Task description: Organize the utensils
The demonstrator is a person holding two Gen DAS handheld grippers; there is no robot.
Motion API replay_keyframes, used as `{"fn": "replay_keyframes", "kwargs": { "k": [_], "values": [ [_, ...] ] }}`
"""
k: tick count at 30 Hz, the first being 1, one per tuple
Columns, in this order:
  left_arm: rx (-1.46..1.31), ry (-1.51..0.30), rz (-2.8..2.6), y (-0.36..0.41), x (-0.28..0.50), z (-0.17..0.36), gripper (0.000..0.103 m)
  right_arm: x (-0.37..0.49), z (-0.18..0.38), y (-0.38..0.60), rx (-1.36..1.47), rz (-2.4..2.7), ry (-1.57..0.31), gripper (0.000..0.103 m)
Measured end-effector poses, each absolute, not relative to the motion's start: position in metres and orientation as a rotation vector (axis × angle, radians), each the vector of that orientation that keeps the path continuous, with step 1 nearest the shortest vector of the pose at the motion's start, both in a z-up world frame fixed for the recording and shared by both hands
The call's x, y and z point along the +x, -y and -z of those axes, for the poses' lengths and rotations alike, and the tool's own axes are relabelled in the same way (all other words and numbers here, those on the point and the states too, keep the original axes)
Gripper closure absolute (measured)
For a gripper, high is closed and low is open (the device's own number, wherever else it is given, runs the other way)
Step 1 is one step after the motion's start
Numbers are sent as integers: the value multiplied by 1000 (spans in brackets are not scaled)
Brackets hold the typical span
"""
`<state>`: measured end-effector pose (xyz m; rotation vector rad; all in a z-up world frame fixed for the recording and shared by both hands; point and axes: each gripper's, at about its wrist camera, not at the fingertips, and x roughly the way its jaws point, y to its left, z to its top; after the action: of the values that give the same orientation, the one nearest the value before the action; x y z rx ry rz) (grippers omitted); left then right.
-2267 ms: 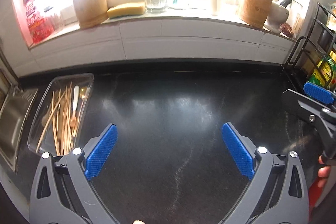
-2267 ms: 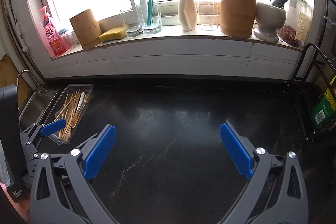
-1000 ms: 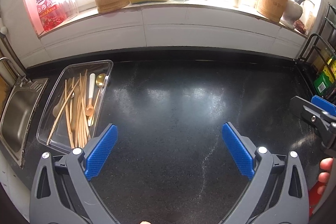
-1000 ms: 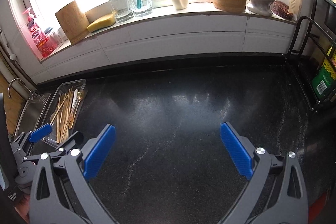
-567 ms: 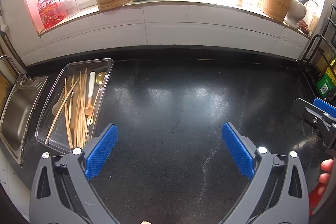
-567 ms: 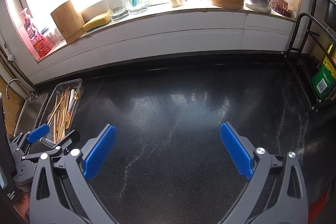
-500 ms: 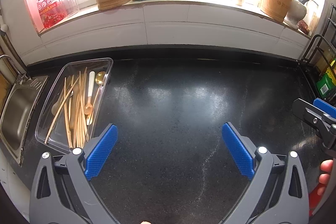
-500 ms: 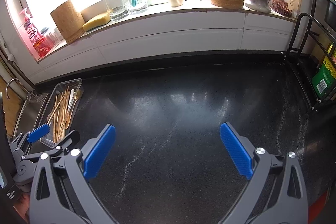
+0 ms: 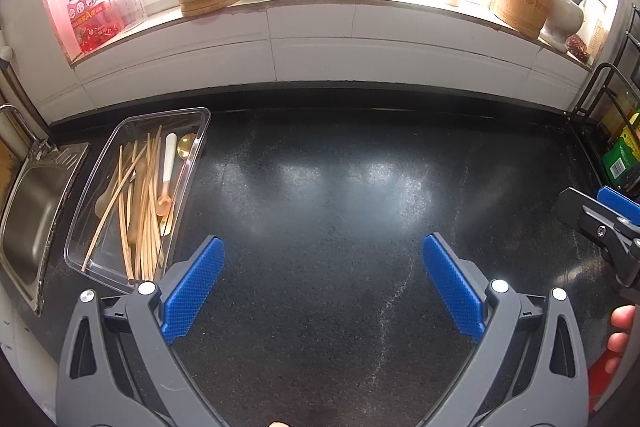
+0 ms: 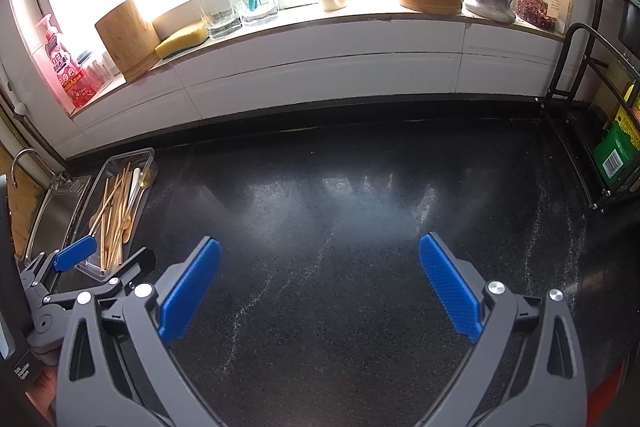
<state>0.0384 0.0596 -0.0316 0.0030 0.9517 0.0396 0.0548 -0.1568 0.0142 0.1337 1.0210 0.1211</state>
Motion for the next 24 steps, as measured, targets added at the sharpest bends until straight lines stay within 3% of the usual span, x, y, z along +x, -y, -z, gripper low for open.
{"fn": "replay_keyframes", "kwargs": {
  "k": [24],
  "values": [
    [13, -959, -38, -52, 40, 34, 6, 59, -14, 164, 136, -122, -1024, 7]
  ]
}}
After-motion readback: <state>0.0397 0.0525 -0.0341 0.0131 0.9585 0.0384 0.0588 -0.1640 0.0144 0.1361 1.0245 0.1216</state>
